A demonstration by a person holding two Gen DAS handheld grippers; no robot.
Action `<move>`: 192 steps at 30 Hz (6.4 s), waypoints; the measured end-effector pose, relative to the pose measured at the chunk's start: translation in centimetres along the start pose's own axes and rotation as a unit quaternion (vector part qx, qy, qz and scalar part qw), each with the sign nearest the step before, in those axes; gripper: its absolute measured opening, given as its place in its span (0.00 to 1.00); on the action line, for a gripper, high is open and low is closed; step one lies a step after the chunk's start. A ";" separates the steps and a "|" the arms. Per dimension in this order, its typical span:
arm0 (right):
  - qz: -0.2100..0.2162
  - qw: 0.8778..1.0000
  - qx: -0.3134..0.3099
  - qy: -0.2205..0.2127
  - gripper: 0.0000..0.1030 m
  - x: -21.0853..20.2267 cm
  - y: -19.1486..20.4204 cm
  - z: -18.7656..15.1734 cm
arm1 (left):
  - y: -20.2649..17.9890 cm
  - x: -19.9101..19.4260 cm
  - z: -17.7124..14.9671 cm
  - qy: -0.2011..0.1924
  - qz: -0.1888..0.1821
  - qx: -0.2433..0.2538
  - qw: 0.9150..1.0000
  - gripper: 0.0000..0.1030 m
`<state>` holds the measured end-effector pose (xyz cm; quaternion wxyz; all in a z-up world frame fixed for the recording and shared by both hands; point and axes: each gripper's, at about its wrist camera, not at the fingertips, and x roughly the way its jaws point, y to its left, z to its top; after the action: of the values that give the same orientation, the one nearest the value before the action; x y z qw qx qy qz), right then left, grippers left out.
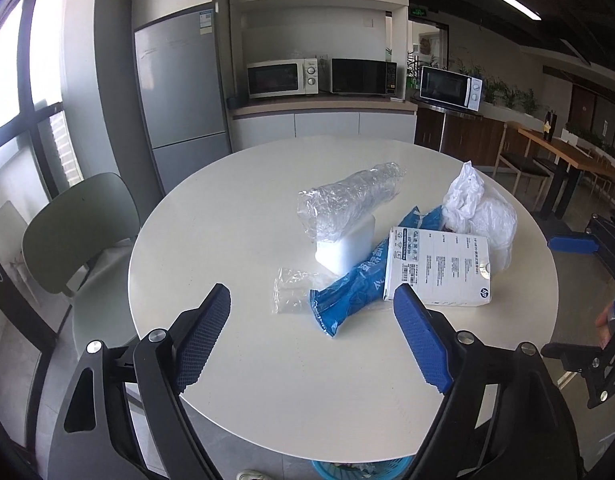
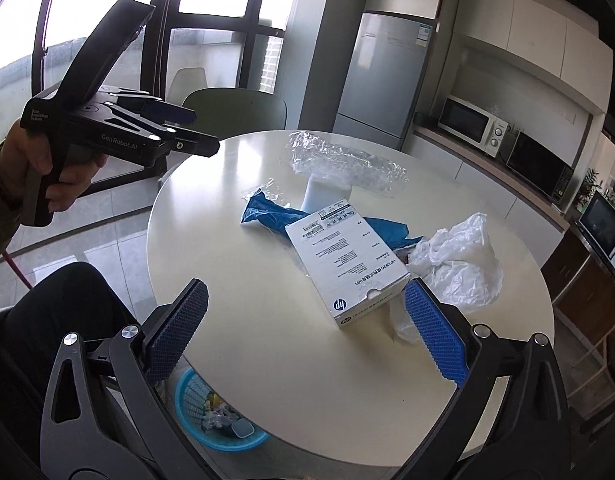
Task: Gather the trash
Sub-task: 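Raise both tools back toward the table, then grasp the clear plastic wrap with the left tool while the right tool grasps the HP box, then carry the plastic wrap and HP box down over the wastebasket with both tools, then open both tools to drop the wrap and HP box into the wastebasket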
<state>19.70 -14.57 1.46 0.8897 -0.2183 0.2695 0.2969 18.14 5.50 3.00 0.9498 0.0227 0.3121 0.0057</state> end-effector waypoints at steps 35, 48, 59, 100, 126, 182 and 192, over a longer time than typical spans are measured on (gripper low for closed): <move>0.041 0.986 -0.112 0.117 0.77 9.7 -2.4 2.2 | 0.6 13.4 6.8 0.077 -0.111 0.085 0.987 0.59; 0.018 0.994 -0.079 0.075 0.71 7.3 -1.8 1.6 | 0.8 10.6 6.6 0.028 -0.095 0.042 0.994 0.31; 0.011 0.999 -0.019 0.029 0.70 5.3 -1.4 2.1 | 1.7 6.2 4.6 0.004 -0.067 0.000 0.998 0.30; 0.014 0.964 0.266 0.014 0.70 -6.3 5.4 -7.2 | -0.1 -9.0 -12.1 0.053 -0.075 -0.088 0.992 0.28; 0.029 0.942 0.306 0.136 0.70 -0.9 9.2 -17.0 | -3.2 -2.4 -22.5 0.222 -0.105 -0.065 0.967 0.29; 0.040 0.834 0.451 0.316 0.71 23.0 6.6 -29.2 | -3.9 20.0 -32.2 0.418 -0.049 -0.153 0.894 0.29; 0.061 0.815 0.458 0.349 0.80 26.1 6.9 -31.0 | -3.2 21.1 -32.1 0.409 -0.053 -0.170 0.895 0.56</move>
<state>22.08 -15.85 -39.56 0.7136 0.1425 0.6791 0.0964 16.06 4.08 -35.46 0.7265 -0.1604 0.6680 0.0172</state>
